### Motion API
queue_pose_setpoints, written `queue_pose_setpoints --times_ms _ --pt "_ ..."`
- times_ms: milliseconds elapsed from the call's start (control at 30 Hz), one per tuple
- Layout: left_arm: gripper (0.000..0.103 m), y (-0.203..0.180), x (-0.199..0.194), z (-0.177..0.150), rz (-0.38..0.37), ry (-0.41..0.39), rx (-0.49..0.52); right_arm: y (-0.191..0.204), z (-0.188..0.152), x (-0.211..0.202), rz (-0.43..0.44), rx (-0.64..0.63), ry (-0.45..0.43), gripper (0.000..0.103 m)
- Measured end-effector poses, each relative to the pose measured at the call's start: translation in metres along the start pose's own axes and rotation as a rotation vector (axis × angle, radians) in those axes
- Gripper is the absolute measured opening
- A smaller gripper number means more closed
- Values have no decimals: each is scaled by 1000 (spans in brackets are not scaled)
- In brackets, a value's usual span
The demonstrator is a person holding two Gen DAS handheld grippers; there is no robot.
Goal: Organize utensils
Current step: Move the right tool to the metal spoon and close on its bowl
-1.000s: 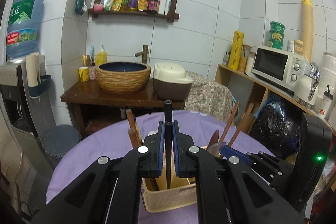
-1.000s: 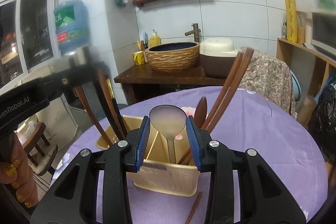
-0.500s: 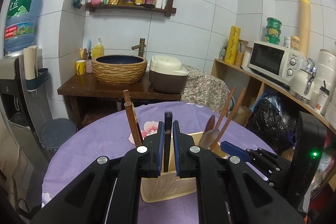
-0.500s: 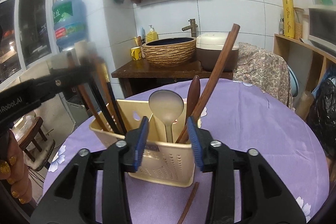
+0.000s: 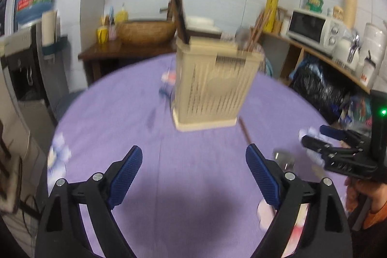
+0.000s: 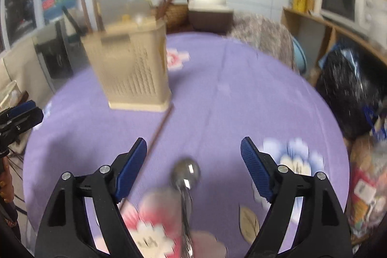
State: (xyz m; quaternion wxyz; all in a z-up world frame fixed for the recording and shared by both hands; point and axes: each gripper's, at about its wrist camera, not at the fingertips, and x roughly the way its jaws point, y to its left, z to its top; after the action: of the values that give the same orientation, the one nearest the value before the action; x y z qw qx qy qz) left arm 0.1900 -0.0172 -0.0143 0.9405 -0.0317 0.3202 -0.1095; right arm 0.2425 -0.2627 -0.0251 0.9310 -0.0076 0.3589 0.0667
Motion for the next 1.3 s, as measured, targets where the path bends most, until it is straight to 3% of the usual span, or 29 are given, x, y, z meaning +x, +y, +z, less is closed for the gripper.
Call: queue_pose_setpoints --times_ms 167,433,633,867,967,1300 --pt "87 -1 16 -37 9 100 -12 3 -38 9 -13 -11 101 80" --pt "87 -8 9 -40 5 95 5 25 -49 29 -51 -112 171 78" --pt "87 -7 8 -46 -1 102 -5 17 -34 44 19 -63 211 63" --pt "87 -12 8 -48 -13 112 -1 22 -17 58 25 -70 229 49" --pt "87 -16 8 -48 -17 114 10 23 -11 63 25 -72 233 39" --pt "87 -29 15 -50 -34 142 40 15 -12 60 34 -61 218 15"
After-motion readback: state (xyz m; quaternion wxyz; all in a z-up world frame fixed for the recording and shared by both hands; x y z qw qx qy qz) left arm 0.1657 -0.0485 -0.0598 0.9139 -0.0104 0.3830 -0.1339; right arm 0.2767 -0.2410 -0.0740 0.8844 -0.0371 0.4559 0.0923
